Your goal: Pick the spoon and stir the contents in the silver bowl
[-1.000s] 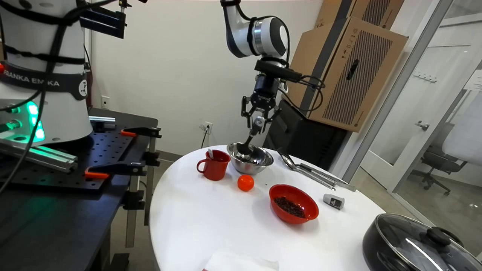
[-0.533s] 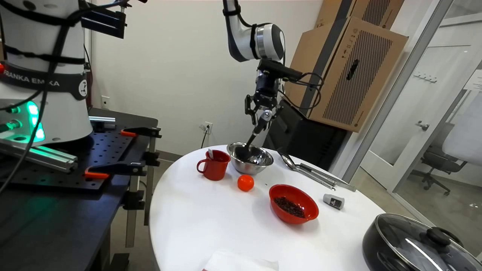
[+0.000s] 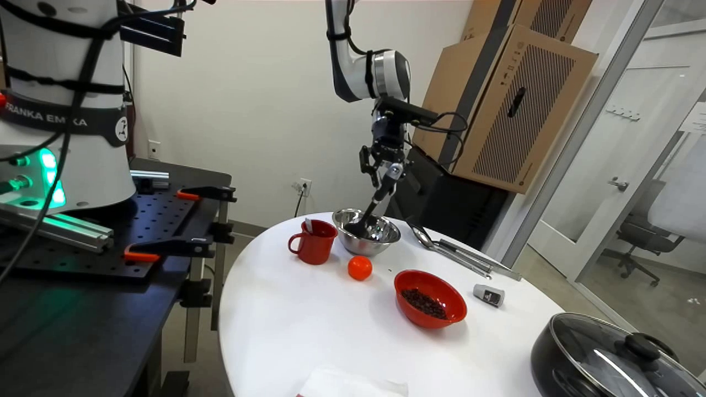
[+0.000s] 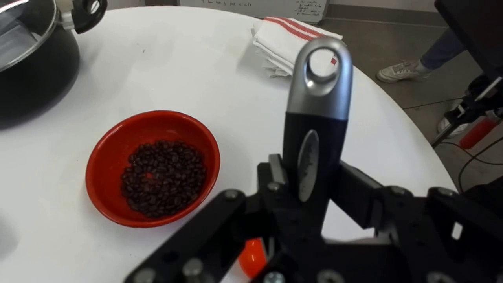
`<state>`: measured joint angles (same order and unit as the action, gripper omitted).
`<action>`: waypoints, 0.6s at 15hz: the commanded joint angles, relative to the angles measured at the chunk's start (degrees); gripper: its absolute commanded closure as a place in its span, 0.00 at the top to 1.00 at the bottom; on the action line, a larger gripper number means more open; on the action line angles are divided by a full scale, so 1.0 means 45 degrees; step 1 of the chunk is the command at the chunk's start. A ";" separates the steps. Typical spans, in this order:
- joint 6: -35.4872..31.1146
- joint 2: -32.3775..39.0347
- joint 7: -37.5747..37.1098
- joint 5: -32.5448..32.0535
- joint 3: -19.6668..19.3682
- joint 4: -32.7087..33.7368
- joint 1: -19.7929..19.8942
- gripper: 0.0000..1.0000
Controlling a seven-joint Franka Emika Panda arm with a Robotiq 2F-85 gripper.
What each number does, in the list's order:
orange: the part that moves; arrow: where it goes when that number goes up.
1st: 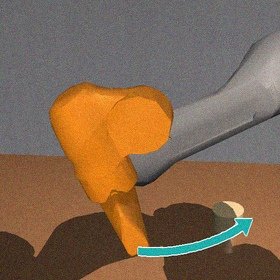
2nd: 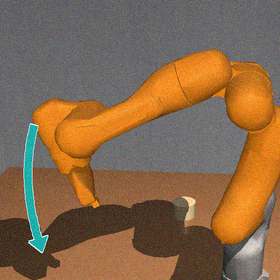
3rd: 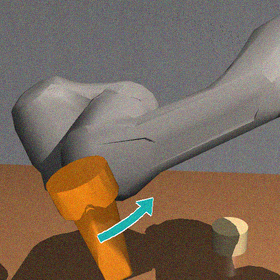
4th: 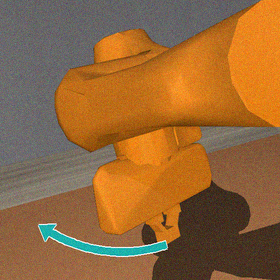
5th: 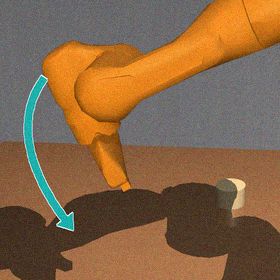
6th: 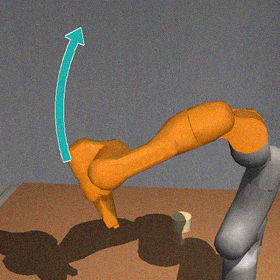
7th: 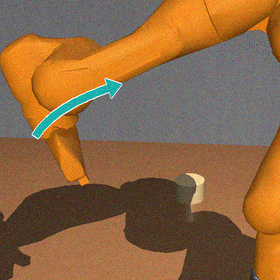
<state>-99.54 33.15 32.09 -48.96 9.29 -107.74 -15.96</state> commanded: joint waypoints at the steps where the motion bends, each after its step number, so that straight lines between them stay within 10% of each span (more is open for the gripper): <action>1: 0.0943 0.0772 -0.0570 -0.0617 0.0055 0.0781 -0.0141 0.08; 9: 0.1825 0.1498 -0.2118 -0.1377 -0.0015 0.1350 -0.0246 0.08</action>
<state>-94.53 38.04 25.87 -53.07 9.27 -104.26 -16.25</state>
